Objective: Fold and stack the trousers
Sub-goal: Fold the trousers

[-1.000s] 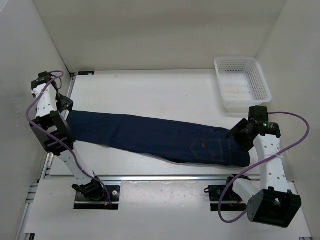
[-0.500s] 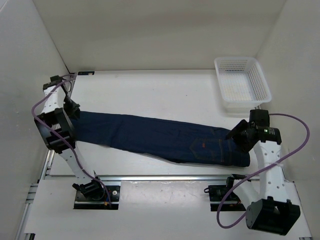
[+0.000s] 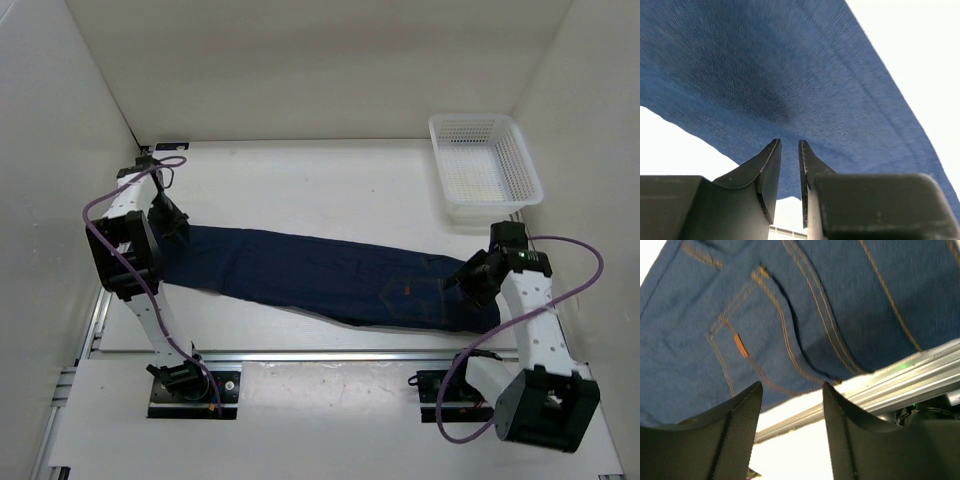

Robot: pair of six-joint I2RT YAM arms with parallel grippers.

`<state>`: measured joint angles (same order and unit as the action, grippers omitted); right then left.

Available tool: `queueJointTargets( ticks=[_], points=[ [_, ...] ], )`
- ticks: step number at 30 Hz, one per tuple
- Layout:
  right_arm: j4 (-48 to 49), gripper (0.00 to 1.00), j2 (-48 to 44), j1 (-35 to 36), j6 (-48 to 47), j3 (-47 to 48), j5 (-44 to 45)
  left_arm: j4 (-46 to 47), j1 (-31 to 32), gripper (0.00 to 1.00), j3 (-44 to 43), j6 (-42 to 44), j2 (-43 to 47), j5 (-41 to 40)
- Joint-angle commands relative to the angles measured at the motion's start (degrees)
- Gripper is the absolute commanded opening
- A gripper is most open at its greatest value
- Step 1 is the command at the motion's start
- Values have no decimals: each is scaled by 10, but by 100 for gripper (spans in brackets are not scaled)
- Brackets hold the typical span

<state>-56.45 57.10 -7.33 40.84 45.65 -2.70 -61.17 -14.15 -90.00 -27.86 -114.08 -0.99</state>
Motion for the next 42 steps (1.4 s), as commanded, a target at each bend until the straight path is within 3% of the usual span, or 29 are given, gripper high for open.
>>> queueJointTargets(
  ticks=[1, 3, 11, 23, 26, 28, 32, 42],
  points=[
    [59, 52, 61, 3, 12, 54, 26, 3, -3, 33, -40, 4, 5, 4],
    [85, 46, 112, 3, 12, 67, 44, -2, -3, 33, -47, 4, -1, -1],
    [121, 48, 278, 8, 23, 135, 78, -2, -3, 33, -52, 4, -6, -1],
    [151, 49, 409, 8, 41, 153, 120, -7, -3, 33, -57, 4, -17, -13],
    [157, 38, 423, 8, 46, 153, 127, -7, -3, 33, -62, 4, -17, -13],
    [157, 21, 418, 8, 46, 153, 127, -7, -3, 33, -62, 4, -22, -13],
    [151, 1, 393, 8, 46, 153, 139, -12, -3, 33, -68, -1, -22, -18],
    [109, 0, 290, 14, 35, 175, 170, -23, -3, 33, -86, -1, -22, -34]
  ],
)
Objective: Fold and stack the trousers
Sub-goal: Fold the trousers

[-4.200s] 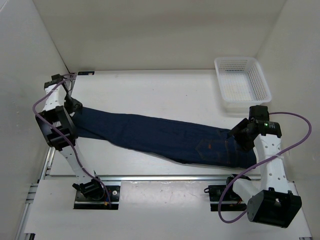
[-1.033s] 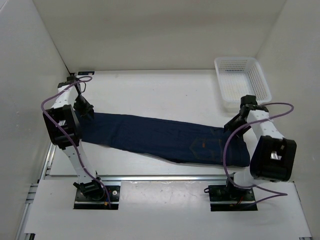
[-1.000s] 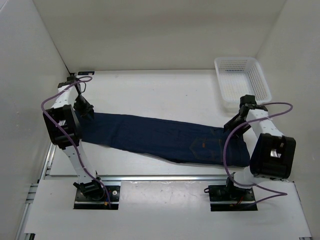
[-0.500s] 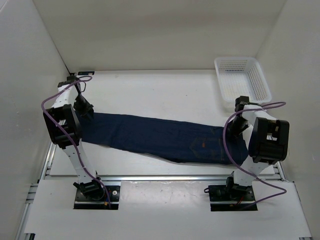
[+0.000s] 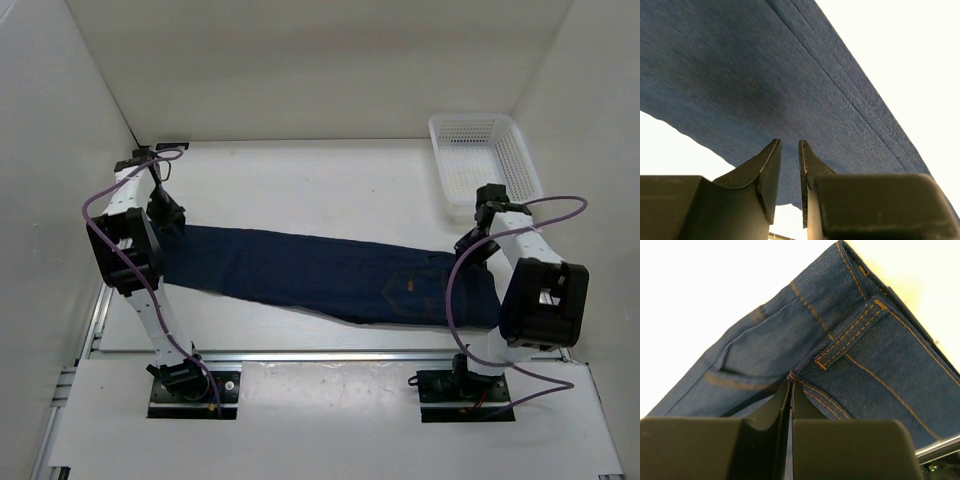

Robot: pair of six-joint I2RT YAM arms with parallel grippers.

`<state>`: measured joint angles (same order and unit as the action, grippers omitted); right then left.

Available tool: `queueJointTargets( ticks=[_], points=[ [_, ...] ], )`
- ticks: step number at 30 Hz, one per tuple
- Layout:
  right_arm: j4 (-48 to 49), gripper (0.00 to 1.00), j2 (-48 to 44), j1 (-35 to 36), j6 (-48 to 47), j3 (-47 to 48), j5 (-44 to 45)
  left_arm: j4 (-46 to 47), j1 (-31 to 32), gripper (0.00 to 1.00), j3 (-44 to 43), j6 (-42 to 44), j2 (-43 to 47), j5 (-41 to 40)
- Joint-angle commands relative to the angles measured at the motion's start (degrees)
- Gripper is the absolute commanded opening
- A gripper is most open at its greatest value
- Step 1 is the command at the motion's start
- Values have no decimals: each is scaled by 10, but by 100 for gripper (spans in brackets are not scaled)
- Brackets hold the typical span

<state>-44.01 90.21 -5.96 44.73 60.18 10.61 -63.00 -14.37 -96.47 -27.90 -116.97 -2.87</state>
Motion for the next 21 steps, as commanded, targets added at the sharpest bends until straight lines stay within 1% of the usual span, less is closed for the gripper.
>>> queueJointTargets(
  ticks=[1, 8, 10, 14, 16, 18, 20, 21],
  points=[
    [-22, 0, -47, 0, -4, 29, 37, -5, -1, 33, -21, 0, 7, -15],
    [-33, 0, -54, 0, -16, 92, 49, -10, -1, 33, -38, -6, 2, -20],
    [-33, 0, -44, 0, -16, 114, 56, -10, -1, 33, -38, -6, -4, -20],
    [-27, 0, 0, -6, -16, 147, 84, -10, -1, 33, -44, -6, -10, -20],
    [-3, 0, 25, -19, -16, 165, 84, -15, -1, 34, -44, -6, -10, -20],
    [-3, 0, 60, -20, -16, 190, 89, -15, 4, 34, -44, 13, -15, 3],
    [-8, 0, 86, -20, -16, 198, 76, -7, 10, 37, -44, 24, -15, 14],
    [-8, 0, 87, -20, -16, 198, 76, -2, 10, 43, -44, 35, -15, 36]
  ],
)
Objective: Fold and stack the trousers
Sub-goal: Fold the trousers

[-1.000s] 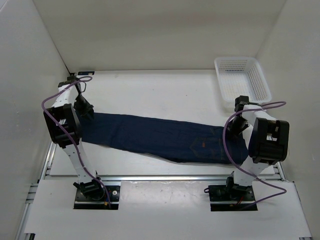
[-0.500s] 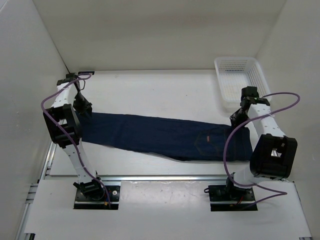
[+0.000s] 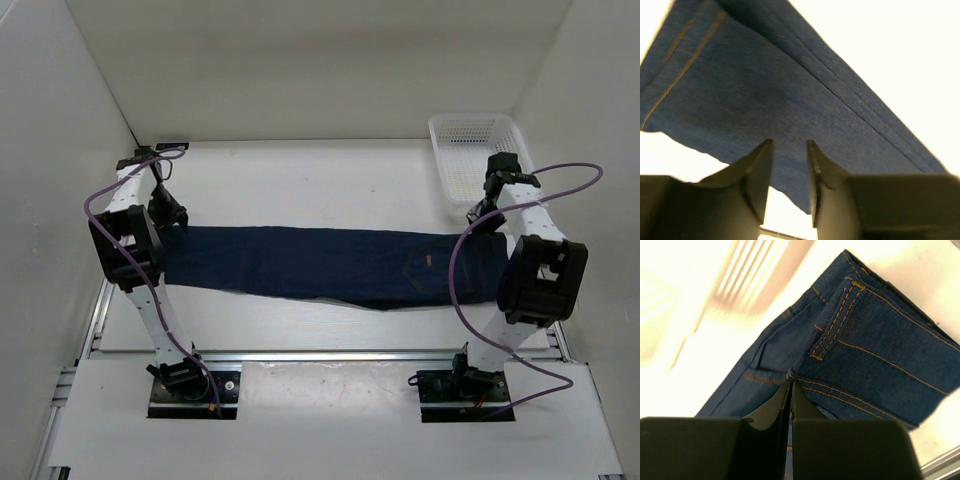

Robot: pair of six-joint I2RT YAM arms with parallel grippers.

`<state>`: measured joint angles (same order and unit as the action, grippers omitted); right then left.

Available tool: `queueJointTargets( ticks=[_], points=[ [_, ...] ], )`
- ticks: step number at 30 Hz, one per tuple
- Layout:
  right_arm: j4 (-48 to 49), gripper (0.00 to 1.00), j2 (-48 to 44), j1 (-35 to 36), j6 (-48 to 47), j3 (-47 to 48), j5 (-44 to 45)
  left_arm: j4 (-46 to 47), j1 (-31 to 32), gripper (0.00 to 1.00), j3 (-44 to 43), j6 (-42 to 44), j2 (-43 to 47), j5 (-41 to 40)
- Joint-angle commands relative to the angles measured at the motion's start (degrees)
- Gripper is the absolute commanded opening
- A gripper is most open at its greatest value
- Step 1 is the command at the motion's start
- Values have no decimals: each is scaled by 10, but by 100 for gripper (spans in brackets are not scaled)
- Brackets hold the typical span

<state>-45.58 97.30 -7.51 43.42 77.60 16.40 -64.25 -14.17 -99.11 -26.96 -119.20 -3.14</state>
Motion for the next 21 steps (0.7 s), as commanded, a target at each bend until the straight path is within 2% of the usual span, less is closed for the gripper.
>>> queueJointTargets(
  ticks=[1, 6, 11, 12, 15, 20, 21],
  points=[
    [8, 0, 22, 4, -3, 24, 18, 11, 16, 46, -23, 34, 2, 45],
    [8, 0, 15, 9, -3, 13, 18, 5, 30, 48, -50, 16, -30, 33],
    [8, 0, -14, 9, -17, -7, 18, -24, -10, 50, -127, 21, -64, 38],
    [8, 0, -21, 9, -17, -13, 18, -24, -10, 53, -134, 21, -70, 38],
    [13, 0, -32, 9, -22, -32, 18, -30, -32, 53, -142, 21, -70, 38],
    [33, 0, -48, 9, -27, -61, 0, -54, -43, 35, -183, 21, -97, 2],
    [33, 0, -48, 9, -27, -69, 0, -66, -43, 35, -203, 21, -105, -5]
  ],
)
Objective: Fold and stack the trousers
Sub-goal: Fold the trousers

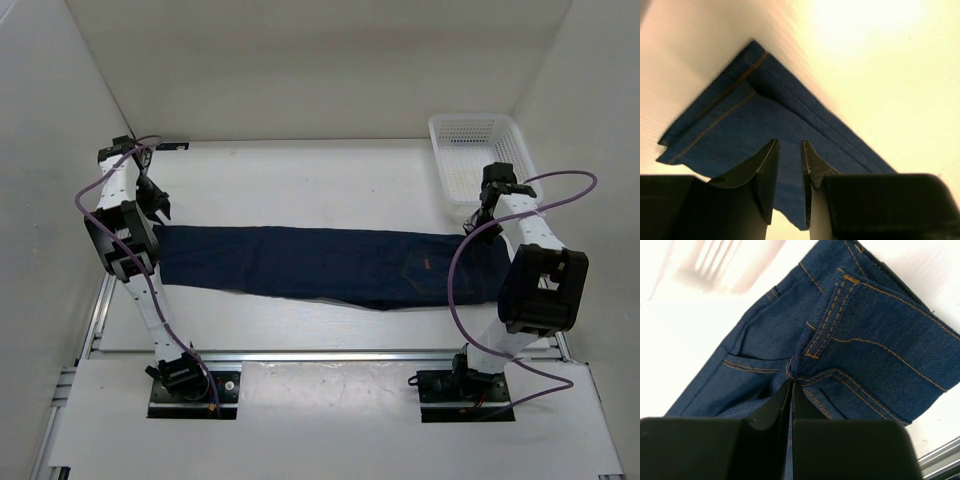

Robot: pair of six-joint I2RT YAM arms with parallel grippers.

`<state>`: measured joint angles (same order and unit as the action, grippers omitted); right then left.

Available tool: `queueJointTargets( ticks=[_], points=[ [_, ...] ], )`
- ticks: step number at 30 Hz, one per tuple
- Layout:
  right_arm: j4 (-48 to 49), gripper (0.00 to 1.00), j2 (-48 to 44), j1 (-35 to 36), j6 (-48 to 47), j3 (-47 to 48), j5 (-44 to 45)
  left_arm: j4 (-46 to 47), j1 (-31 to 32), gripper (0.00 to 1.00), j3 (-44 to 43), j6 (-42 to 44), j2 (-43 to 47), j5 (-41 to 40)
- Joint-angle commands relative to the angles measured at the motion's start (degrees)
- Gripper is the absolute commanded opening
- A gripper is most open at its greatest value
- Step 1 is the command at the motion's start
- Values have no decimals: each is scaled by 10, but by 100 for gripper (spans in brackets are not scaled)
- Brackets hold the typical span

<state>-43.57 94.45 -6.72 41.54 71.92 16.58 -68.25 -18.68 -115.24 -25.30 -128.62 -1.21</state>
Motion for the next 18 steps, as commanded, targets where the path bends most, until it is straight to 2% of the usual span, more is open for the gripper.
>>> queueJointTargets(
  ticks=[1, 4, 6, 13, 18],
  points=[
    [19, 0, -20, 1, -8, -18, -1, -31, -4, 35, -51, 4, -22, -24],
    [24, 0, -20, 1, -15, -23, -13, -31, -18, 37, -74, 4, -35, -43],
    [24, 0, -20, 1, -21, -23, -13, -31, -26, 38, -101, 11, -46, -22],
    [30, 0, -20, 1, -34, -18, -24, -69, -39, 57, -204, 28, -125, 8],
    [36, 0, -15, 1, -39, -13, -42, -69, -39, 57, -220, 28, -155, 17]
  ],
)
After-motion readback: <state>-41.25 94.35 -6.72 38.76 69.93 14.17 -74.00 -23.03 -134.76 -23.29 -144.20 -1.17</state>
